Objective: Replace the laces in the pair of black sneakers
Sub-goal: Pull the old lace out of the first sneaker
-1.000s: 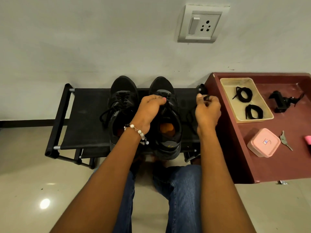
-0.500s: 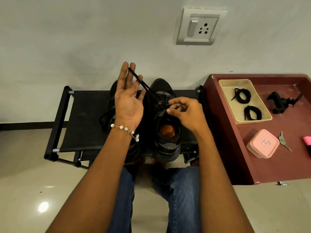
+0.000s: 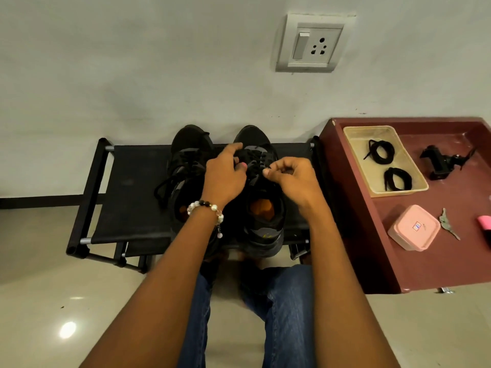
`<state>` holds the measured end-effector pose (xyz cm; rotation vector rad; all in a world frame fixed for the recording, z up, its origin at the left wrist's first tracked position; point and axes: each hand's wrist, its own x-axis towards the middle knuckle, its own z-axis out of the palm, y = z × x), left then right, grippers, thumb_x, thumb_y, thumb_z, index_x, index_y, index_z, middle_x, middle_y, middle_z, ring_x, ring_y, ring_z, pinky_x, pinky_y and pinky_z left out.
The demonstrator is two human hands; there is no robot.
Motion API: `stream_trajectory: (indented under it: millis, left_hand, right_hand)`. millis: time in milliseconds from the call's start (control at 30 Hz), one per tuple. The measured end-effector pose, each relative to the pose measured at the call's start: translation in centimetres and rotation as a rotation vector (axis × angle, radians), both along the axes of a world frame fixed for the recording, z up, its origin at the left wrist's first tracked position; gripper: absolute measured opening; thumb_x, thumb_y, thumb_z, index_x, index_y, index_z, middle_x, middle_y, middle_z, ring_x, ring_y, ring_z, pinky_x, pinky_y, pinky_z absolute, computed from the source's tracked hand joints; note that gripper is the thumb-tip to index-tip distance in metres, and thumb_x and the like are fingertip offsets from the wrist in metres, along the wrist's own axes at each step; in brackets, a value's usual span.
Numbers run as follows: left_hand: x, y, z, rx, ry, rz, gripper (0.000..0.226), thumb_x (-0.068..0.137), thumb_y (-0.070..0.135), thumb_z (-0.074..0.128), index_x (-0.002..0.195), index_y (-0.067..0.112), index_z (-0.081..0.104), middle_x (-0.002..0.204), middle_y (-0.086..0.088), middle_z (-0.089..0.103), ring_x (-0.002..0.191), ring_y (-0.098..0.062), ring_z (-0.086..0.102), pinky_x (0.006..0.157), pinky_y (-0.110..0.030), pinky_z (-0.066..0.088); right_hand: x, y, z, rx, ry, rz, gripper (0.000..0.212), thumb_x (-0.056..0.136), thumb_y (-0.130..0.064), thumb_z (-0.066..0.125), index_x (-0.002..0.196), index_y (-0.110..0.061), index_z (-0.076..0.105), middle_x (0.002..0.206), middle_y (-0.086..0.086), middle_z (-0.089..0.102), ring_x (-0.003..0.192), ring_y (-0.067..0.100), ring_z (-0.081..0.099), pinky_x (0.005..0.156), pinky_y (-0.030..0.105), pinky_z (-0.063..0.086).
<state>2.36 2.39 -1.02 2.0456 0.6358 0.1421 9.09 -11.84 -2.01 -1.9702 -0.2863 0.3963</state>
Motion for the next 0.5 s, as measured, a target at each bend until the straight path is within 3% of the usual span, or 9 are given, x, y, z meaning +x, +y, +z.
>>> stream_trajectory:
  millis: [100, 200, 267, 367, 433, 500]
  left_hand:
    - [-0.5, -0.5, 0.4, 0.414, 0.074, -0.006, 0.037, 0.096, 0.024, 0.055, 0.133, 0.021, 0.055, 0.112, -0.01, 0.063, 0.107, -0.027, 0.057, 0.088, -0.036, 0.05]
    - [-0.9, -1.0, 0.9, 0.601, 0.082, 0.066, 0.028, 0.092, 0.038, 0.06, 0.117, 0.027, 0.066, 0.125, -0.009, 0.048, 0.12, -0.032, 0.043, 0.095, -0.042, 0.045]
    - [-0.9, -1.4, 1.2, 0.616, 0.053, 0.031, 0.029, 0.087, 0.045, 0.065, 0.113, 0.033, 0.067, 0.126, -0.006, 0.043, 0.122, -0.031, 0.038, 0.099, -0.043, 0.039]
    - [-0.8, -1.3, 1.2, 0.477, 0.074, -0.109, 0.039, 0.079, 0.05, 0.071, 0.115, 0.036, 0.065, 0.124, -0.001, 0.042, 0.122, -0.027, 0.038, 0.1, -0.044, 0.038]
    - [-1.0, -1.3, 0.7, 0.394, 0.106, -0.184, 0.048, 0.074, 0.049, 0.076, 0.118, 0.037, 0.063, 0.122, 0.0, 0.044, 0.118, -0.025, 0.044, 0.095, -0.044, 0.044]
    - [-1.1, -1.4, 0.2, 0.367, 0.103, -0.196, 0.052, 0.074, 0.045, 0.078, 0.122, 0.036, 0.06, 0.12, -0.001, 0.045, 0.111, -0.023, 0.05, 0.083, -0.035, 0.046]
  right_hand:
    - [-0.1, -0.2, 1.0, 0.162, 0.29, -0.191, 0.015, 0.089, -0.014, 0.066, 0.074, -0.014, 0.063, 0.063, -0.005, 0.062, 0.057, 0.005, 0.057, 0.054, 0.021, 0.044]
    - [0.2, -0.9, 1.0, 0.339, 0.595, -0.496, 0.009, 0.092, -0.019, 0.061, 0.084, -0.014, 0.061, 0.067, 0.001, 0.061, 0.058, 0.014, 0.057, 0.055, 0.027, 0.043]
    - [0.4, -1.4, 0.5, 0.259, 0.516, -0.634, 0.015, 0.092, -0.024, 0.062, 0.092, -0.009, 0.061, 0.08, 0.007, 0.065, 0.065, 0.018, 0.06, 0.059, 0.03, 0.049]
    - [0.6, -2.3, -0.3, -0.146, 0.133, -0.505, 0.053, 0.084, -0.041, 0.072, 0.122, -0.007, 0.059, 0.106, 0.006, 0.066, 0.1, 0.024, 0.063, 0.089, 0.043, 0.054]
    - [0.2, -2.4, 0.2, -0.062, 0.087, -0.295, 0.062, 0.078, -0.043, 0.078, 0.128, -0.015, 0.055, 0.095, 0.0, 0.065, 0.095, 0.02, 0.065, 0.088, 0.045, 0.055]
    - [-0.1, -2.2, 0.4, -0.081, 0.013, -0.09, 0.065, 0.071, -0.043, 0.083, 0.125, -0.023, 0.053, 0.09, -0.002, 0.057, 0.081, 0.014, 0.06, 0.075, 0.037, 0.056]
